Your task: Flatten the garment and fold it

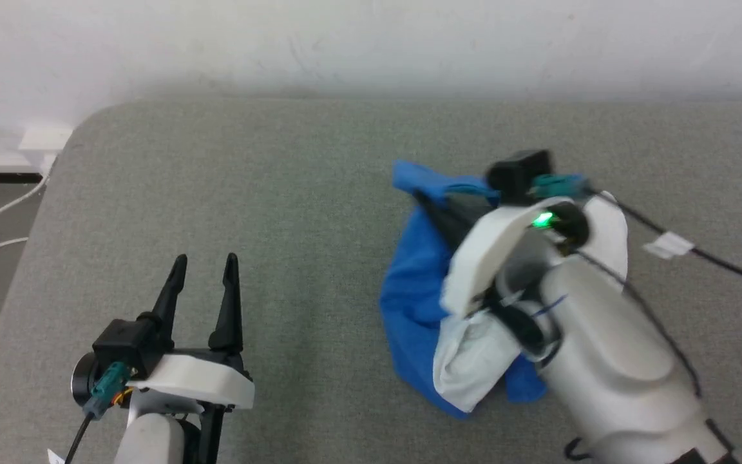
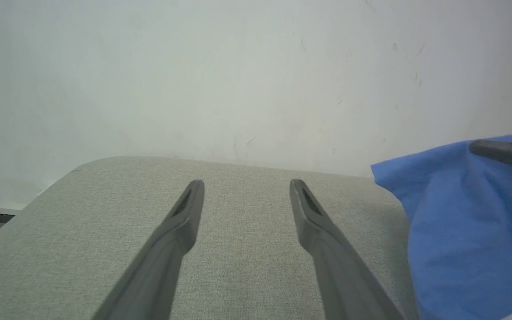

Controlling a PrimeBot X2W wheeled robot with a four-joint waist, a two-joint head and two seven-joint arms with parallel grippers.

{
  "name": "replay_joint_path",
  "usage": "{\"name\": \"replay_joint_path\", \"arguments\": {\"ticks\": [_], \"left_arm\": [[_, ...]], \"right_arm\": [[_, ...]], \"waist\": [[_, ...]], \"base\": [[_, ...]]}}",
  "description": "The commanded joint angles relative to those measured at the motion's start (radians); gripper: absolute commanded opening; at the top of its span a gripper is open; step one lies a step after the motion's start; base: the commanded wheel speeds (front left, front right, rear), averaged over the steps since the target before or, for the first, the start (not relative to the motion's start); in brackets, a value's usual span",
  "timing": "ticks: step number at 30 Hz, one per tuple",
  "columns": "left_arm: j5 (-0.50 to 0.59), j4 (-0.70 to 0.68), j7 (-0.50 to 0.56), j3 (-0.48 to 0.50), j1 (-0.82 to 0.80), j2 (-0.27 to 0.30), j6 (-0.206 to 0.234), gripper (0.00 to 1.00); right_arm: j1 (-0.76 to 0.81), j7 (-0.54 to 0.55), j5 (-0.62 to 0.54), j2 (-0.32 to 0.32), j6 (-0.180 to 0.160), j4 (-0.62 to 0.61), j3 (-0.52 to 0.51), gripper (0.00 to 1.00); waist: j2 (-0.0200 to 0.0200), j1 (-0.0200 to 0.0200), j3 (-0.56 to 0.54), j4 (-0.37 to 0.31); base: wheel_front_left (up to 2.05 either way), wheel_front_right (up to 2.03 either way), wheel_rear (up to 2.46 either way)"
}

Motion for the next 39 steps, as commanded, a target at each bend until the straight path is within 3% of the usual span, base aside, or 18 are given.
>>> {"name": "replay_joint_path", "arguments": {"ticks": [1, 5, 8, 15, 16, 17, 18, 26, 31, 35, 39], "left_arm": [[0.008, 0.003, -0.005, 0.002, -0.001, -0.002, -0.006, 1.0], [0.011, 0.002, -0.005, 0.011, 0.006, -0.002, -0.006, 1.0], [0.011, 0.0, -0.005, 0.014, 0.01, -0.002, -0.006, 1.0], [0.009, 0.0, -0.005, 0.022, 0.02, -0.002, -0.007, 1.0], [0.008, 0.002, -0.005, 0.022, 0.022, -0.002, -0.007, 1.0], [0.007, 0.004, -0.005, 0.021, 0.024, -0.002, -0.007, 1.0], [0.006, 0.006, -0.005, 0.019, 0.026, -0.002, -0.008, 1.0], [0.01, 0.013, -0.005, 0.006, 0.037, -0.002, -0.01, 1.0], [0.015, 0.019, -0.005, -0.028, 0.039, 0.0, -0.016, 1.0], [0.018, 0.034, -0.005, -0.101, 0.026, 0.006, -0.022, 1.0], [0.017, 0.073, 0.027, -0.251, -0.014, 0.021, -0.025, 1.0]], "right_arm": [[-0.007, -0.008, 0.039, 0.006, -0.001, -0.042, 0.062, 0.0], [0.02, 0.01, 0.111, 0.006, -0.001, -0.172, 0.245, 0.0], [0.06, 0.054, 0.148, 0.006, -0.001, -0.228, 0.323, 0.0], [0.181, 0.231, 0.126, 0.006, -0.001, -0.141, 0.312, 0.0], [0.194, 0.248, 0.109, 0.005, -0.001, -0.126, 0.297, 0.06], [0.205, 0.254, 0.09, 0.002, -0.001, -0.117, 0.278, 0.39], [0.216, 0.256, 0.074, 0.001, -0.001, -0.114, 0.257, 1.0], [0.359, 0.21, -0.014, -0.029, -0.001, -0.263, 0.052, 1.0], [0.494, 0.163, -0.155, -0.043, -0.001, -0.436, -0.169, 1.0], [0.579, 0.083, -0.298, -0.021, -0.001, -0.552, -0.345, 1.0], [0.629, 0.034, -0.364, -0.002, -0.001, -0.594, -0.426, 1.0]], "waist": [[-0.0001, -0.0001, -0.017, -0.001], [-0.0001, -0.0001, -0.036, 0.001], [-0.0001, -0.0001, -0.042, 0.003], [-0.0001, -0.0001, -0.045, 0.006], [-0.0001, -0.0001, -0.046, 0.004], [-0.0001, -0.0001, -0.046, 0.003], [-0.0001, -0.0001, -0.047, 0.001], [-0.0001, -0.0001, -0.064, -0.032], [-0.0001, -0.0001, -0.072, -0.058], [-0.0001, -0.0001, -0.071, -0.077], [-0.0001, -0.0001, -0.063, -0.096]], "base": [[0.0, 0.0, 0.0], [0.0, 0.0, 0.0], [0.0, 0.0, 0.0], [0.0, 0.0, 0.0], [0.0, 0.0, 0.0], [0.0, 0.0, 0.0], [0.0, 0.0, 0.0], [0.0, 0.0, 0.0], [0.0, 0.0, 0.0], [0.0, 0.0, 0.0], [0.0, 0.0, 0.0]]}}
